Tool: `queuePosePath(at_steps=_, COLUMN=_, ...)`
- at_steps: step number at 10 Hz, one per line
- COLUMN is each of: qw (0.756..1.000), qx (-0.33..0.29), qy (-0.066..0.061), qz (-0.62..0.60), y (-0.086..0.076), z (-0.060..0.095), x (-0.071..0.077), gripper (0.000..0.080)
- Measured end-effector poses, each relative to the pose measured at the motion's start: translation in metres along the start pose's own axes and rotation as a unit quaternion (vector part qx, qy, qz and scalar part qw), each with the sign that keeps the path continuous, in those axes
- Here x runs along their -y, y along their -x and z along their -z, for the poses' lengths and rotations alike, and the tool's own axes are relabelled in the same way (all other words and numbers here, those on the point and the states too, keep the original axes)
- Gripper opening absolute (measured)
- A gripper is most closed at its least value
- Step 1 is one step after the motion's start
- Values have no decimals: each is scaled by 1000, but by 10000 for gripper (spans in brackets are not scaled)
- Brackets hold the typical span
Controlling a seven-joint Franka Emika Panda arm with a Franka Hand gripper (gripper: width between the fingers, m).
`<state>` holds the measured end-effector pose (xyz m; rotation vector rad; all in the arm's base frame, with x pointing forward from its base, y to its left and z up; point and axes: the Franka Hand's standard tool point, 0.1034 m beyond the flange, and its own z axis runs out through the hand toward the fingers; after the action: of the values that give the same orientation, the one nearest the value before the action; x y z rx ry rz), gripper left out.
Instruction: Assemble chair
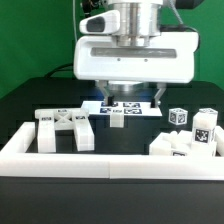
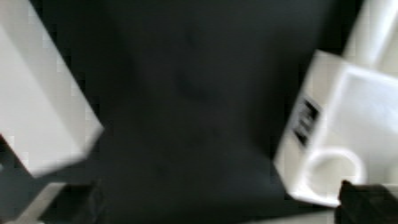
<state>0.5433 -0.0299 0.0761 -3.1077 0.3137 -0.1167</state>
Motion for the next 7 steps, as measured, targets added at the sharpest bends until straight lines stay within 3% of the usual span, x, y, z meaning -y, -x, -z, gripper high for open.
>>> queuePosePath(at_steps=3, qw=999, qx=33, qy=6, qz=-3, y=39, z=-16, x=-27, gripper=649)
queuePosePath(at_steps=7, qw=999, qx=41, qy=5, qz=-2, y=41, z=-17, x=-28, gripper=649)
